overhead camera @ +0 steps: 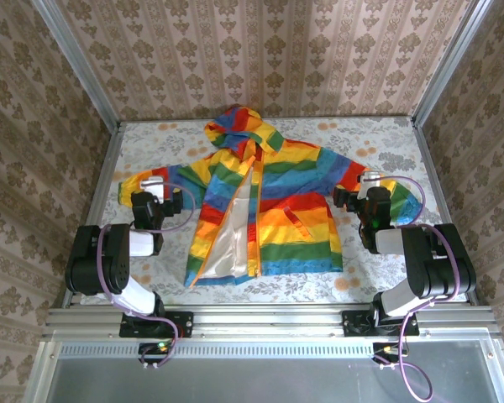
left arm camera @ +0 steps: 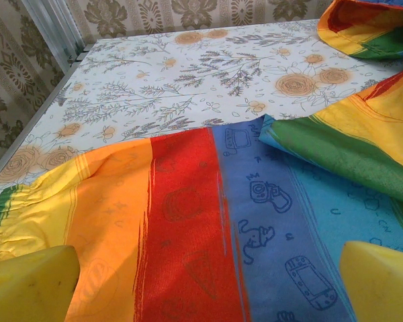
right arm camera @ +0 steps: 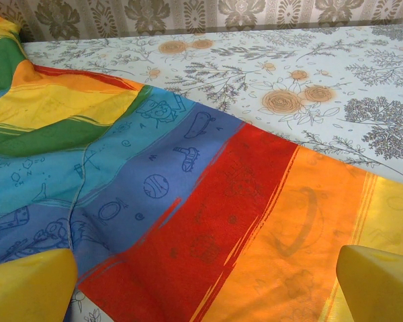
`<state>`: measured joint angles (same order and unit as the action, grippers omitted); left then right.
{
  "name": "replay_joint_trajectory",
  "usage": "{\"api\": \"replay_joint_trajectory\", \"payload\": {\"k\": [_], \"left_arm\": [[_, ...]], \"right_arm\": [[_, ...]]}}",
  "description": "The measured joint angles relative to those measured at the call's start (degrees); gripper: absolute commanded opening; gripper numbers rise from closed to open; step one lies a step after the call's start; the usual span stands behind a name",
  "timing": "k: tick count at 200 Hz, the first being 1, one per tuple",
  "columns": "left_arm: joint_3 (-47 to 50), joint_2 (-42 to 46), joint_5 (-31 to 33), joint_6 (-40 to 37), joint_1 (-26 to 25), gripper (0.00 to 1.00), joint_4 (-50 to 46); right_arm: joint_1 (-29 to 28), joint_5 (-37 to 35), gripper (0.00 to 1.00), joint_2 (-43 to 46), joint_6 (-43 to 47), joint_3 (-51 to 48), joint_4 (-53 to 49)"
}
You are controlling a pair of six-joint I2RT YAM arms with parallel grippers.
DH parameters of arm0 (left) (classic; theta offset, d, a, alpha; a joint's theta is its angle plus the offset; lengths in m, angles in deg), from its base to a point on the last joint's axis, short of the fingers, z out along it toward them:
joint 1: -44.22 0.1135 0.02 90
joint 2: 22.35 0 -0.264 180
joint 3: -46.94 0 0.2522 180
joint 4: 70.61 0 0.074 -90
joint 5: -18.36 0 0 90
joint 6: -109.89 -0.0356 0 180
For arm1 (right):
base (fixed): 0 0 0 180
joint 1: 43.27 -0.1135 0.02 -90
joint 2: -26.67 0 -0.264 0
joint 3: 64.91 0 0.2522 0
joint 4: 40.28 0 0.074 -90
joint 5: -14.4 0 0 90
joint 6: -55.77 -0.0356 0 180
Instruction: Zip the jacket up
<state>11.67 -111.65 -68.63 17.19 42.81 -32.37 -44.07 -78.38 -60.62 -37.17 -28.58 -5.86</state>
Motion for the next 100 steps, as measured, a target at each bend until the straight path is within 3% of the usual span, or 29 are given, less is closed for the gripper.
{"api": "replay_joint_trajectory", "payload": {"k": [100], "left_arm": [[0.9,0.4,-1.1,0.0,0.8,1.00,2.0]], "right_arm": [[-0.1,0.3,1.00,1.5,0.9,0.4,-3.6]]}}
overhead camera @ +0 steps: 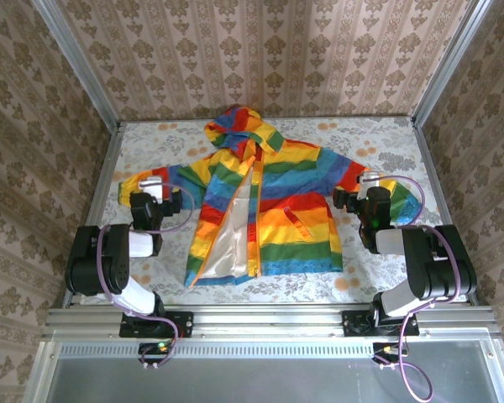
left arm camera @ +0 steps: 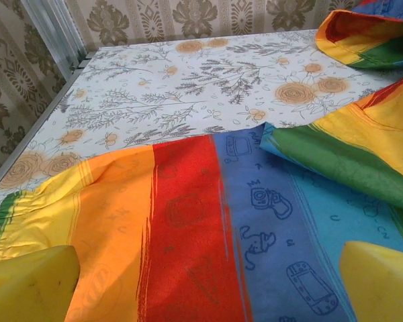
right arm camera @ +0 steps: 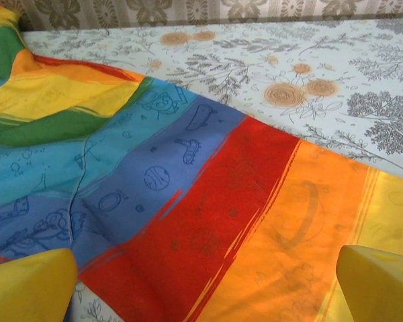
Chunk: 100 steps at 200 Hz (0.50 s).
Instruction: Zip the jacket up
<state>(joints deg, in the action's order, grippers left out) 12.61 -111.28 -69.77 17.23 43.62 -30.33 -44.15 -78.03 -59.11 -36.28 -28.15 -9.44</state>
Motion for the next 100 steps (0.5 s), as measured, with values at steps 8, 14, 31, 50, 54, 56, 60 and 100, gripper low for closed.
{"api": "replay_joint_trajectory", "payload": {"k": [8,14,31,50,54,56,60,100], "left_arm": [[0.5,0.8,-0.2,0.0,0.1,1.00,-0.1],[0.9,1.7,-0.1,0.0,0.1,1.00,-0.5],[1.1,6.7,-0.1,0.0,0.1,1.00,-3.8],[0.5,14.6,0.5,0.8,0.1,0.98,-9.1],[0.2,16.3,0.5,1.3,0.1,0.97,-10.6],[-0.1,17.2,0.5,1.6,0.1,0.97,-11.4],[-0.6,18.5,0.6,2.0,0.1,0.96,-13.0],[-9.6,25.2,-2.5,7.7,0.1,0.74,-29.0]], "right_arm": [[0.0,0.1,1.00,1.5,0.2,0.7,-2.9],[0.0,0.2,1.00,2.9,0.1,1.5,-5.2],[-0.1,0.2,1.00,7.4,-0.5,5.1,-12.9],[-0.6,-0.1,1.00,11.5,-2.4,9.9,-20.6],[-0.7,-0.3,1.00,12.0,-2.8,10.8,-22.2],[-0.8,-0.4,1.00,12.4,-3.0,11.3,-23.0],[-1.1,-0.7,0.99,12.9,-3.5,12.1,-24.7],[-7.4,-4.5,0.93,14.6,-7.2,19.7,-42.5]]}}
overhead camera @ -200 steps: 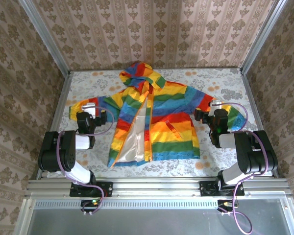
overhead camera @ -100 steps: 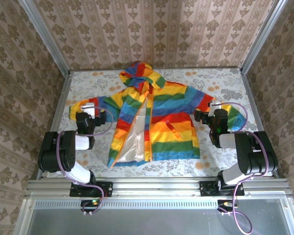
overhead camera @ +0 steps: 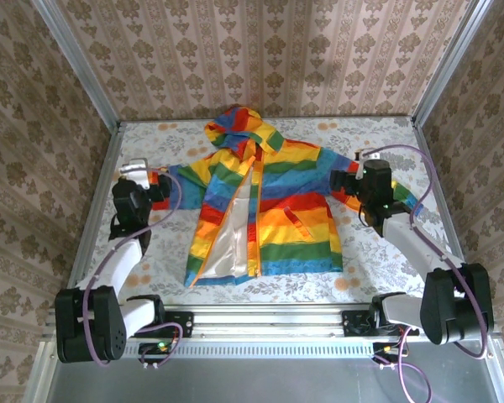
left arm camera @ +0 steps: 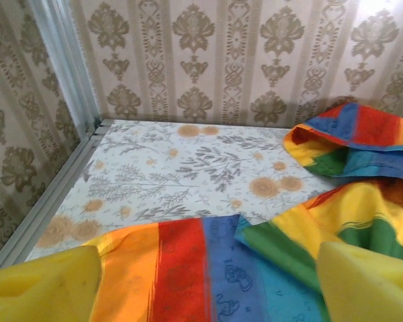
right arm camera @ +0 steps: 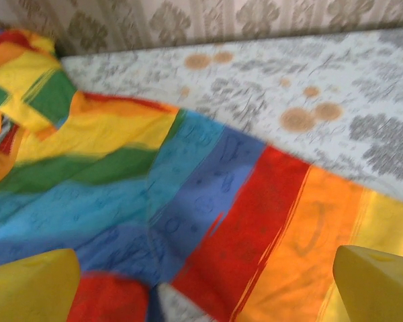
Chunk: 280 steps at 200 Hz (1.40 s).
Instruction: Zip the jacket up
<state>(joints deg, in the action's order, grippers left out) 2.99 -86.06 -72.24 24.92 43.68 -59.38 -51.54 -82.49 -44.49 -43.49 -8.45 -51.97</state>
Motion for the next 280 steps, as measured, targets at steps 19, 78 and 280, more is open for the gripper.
{"api": "replay_joint_trajectory", "payload": {"k": [19,78,280], "left_arm": [[-3.4,0.5,-2.3,4.1,-0.3,0.71,-8.4],[-5.8,0.4,-0.3,19.6,-7.5,0.73,-41.5],[-0.2,9.1,14.1,65.9,-59.1,0.67,-84.4]], "right_arm": [[-4.9,-0.1,0.76,0.0,-1.9,1.9,-6.5],[-20.8,2.8,0.42,-11.7,-11.8,9.3,-15.4],[-37.6,8.5,0.09,-40.7,-21.1,28.4,-21.7]]}}
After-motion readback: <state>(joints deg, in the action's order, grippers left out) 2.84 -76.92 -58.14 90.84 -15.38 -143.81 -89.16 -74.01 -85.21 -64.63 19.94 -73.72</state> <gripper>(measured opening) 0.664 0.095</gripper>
